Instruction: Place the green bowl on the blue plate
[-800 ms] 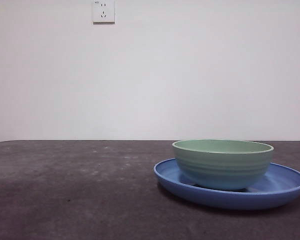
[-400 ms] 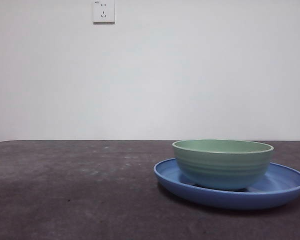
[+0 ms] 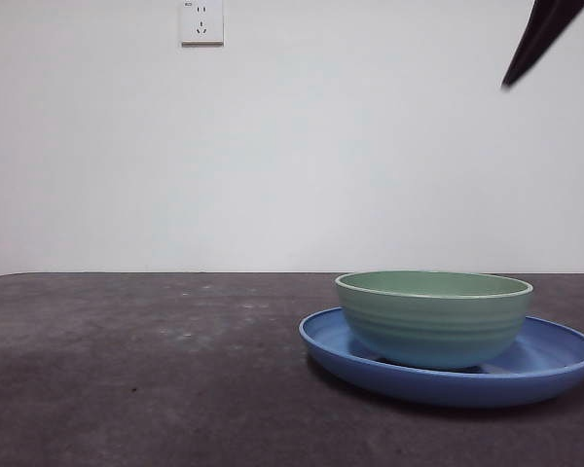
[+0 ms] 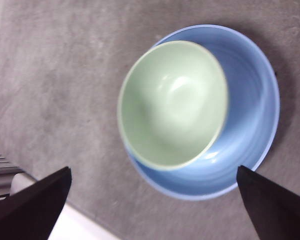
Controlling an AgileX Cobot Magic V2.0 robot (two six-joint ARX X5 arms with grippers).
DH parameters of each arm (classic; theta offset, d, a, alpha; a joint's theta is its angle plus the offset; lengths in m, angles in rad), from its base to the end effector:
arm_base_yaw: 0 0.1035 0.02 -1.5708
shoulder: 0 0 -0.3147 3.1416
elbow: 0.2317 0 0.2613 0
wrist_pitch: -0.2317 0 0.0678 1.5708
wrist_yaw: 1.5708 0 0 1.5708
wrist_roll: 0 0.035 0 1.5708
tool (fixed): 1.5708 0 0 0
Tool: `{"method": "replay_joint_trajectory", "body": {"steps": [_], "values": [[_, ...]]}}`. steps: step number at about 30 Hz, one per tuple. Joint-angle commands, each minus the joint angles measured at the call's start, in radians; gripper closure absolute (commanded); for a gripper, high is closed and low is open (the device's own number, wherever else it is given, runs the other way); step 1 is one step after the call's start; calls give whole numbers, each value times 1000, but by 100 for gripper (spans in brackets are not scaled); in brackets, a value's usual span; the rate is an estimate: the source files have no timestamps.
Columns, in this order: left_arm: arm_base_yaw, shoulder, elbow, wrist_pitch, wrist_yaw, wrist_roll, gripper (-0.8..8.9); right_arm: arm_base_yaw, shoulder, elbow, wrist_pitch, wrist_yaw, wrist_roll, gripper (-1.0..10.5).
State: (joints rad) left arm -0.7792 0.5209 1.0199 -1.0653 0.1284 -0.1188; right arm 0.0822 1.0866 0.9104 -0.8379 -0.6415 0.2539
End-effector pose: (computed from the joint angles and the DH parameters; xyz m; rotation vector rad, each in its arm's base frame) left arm 0.0169 -0.0230 0.3795 0.0794 0.6056 -0.8469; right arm 0.1827 0.0361 0.3151 0.5084 1.0795 0.5329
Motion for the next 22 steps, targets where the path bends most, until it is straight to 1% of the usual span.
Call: {"method": "replay_joint_trajectory", "body": {"steps": [1,3,7,12,15,17,18,20,22], "values": [[-6,6,17,14,-4,0,251,-36,103,14,50,-17,-61,364],[-6,6,17,14,-4,0,251,-68,167,14,87,-32,-72,365],[-6,6,17,14,-4,0,251,-130,266,14,147,-100,-86,373],[-6,6,17,14,-4,0,251,-193,367,14,175,-103,-127,388],[-6,6,17,14,-4,0,251,-216,420,14,172,-102,-171,420],[-6,6,17,14,-4,0,251,-218,447,14,178,-103,-187,427],[-6,6,17,14,-4,0,251,-218,460,14,182,-103,-195,441],[-6,6,17,14,-4,1,251,-214,496,14,200,-103,-212,528],[-6,6,17,14,-4,1,251,-208,519,14,213,-103,-220,570]]}}
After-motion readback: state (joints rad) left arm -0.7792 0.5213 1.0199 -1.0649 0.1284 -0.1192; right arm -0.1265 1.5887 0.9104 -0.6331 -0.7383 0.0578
